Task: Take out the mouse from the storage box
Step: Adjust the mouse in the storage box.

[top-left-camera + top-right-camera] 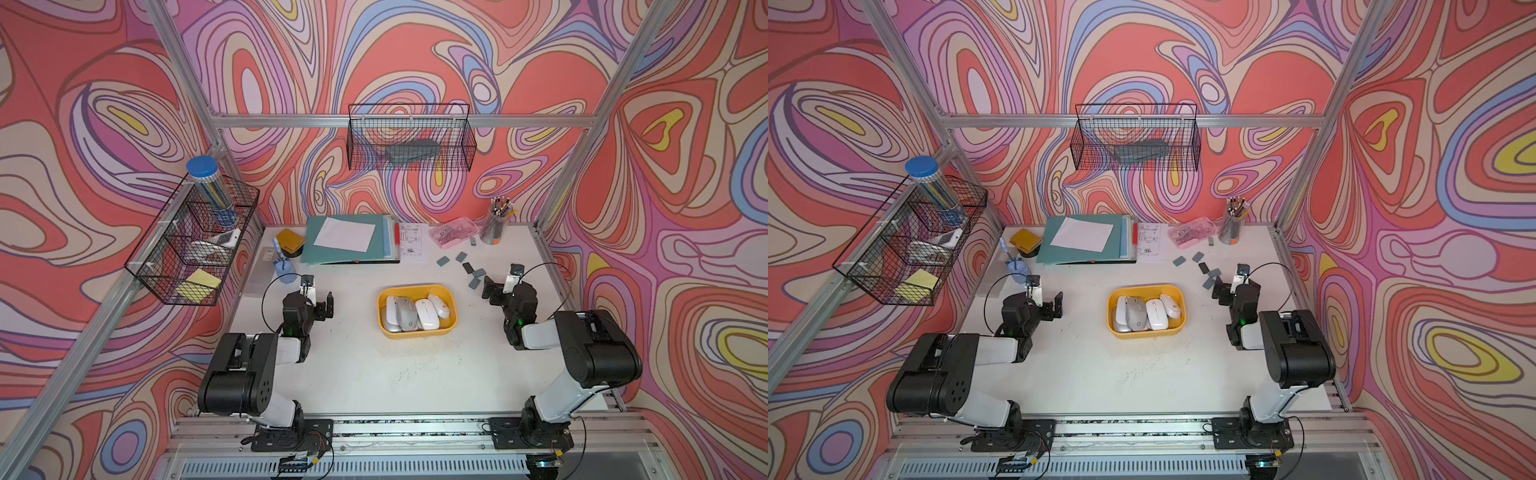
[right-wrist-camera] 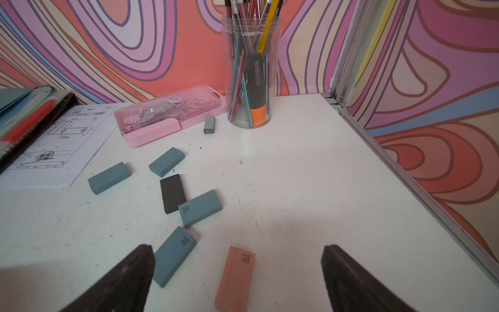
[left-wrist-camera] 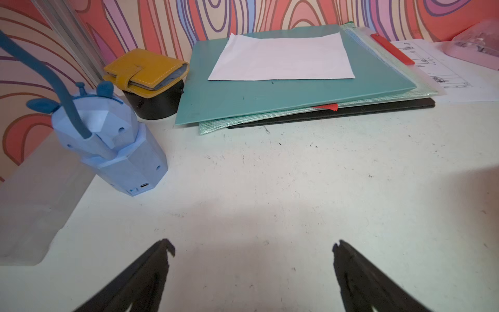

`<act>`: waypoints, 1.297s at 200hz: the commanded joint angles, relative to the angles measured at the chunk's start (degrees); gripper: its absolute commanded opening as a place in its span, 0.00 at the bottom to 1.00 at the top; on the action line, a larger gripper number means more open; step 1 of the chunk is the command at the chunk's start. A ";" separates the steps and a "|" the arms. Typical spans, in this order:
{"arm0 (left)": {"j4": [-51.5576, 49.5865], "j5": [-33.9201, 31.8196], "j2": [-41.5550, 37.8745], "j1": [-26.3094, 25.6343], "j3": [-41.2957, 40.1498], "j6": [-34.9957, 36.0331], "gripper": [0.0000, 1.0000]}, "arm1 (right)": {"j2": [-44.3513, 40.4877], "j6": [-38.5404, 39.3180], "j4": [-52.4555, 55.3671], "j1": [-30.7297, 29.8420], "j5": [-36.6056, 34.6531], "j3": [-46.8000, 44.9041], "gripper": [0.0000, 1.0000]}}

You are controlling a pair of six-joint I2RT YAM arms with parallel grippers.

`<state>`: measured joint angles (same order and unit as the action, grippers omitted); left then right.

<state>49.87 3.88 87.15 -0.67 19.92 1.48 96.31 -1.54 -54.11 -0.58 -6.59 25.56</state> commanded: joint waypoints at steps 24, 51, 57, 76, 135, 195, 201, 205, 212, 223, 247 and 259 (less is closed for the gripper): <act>1.90 -0.36 0.78 0.36 0.82 -0.50 0.99 | 0.98 0.41 -1.09 -0.36 0.01 0.98 0.98; 1.90 -0.35 0.76 0.32 0.82 -0.45 0.99 | 0.98 0.32 -1.11 -0.34 0.00 1.03 0.98; 1.90 -0.36 0.74 0.32 0.82 -0.42 0.99 | 0.98 0.33 -1.12 -0.38 0.02 1.00 0.98; 1.90 -0.34 0.75 0.32 0.82 -0.47 0.99 | 0.98 0.33 -1.09 -0.39 0.08 0.98 0.98; 1.90 -0.31 0.71 0.32 0.82 -0.43 0.99 | 1.07 0.31 -0.97 -0.39 0.28 1.07 0.98; -7.65 -15.69 -5.98 -2.45 3.27 -2.67 0.99 | -7.14 -2.68 15.86 -0.34 -8.39 6.75 0.98; -12.17 -18.05 -9.85 -3.55 4.48 -2.13 0.99 | -9.58 -3.16 22.89 -0.54 -8.33 10.02 0.98; -14.72 -19.20 -11.97 -4.09 5.30 -2.20 0.99 | -11.02 -4.36 27.35 -0.69 -8.35 12.31 0.98; -18.25 -20.16 -15.79 -5.00 6.63 -3.06 0.99 | -13.32 -7.75 35.55 -1.15 -8.25 16.54 0.98; -23.65 -20.03 -21.51 -5.94 8.99 -6.21 0.99 | -15.71 -13.63 49.37 -1.72 -6.47 23.94 0.98; -39.95 -16.66 -31.41 -6.54 19.18 -30.97 0.99 | -16.09 -28.67 62.82 -1.90 1.65 30.95 0.98; -49.96 -15.38 -34.99 -6.54 22.30 -40.86 0.99 | -13.84 -38.27 65.81 -1.48 2.17 29.66 0.98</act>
<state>21.41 -11.84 58.61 -7.16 36.67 -14.74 79.64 -19.73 -8.69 -2.15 -8.51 56.95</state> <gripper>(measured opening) 0.988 0.982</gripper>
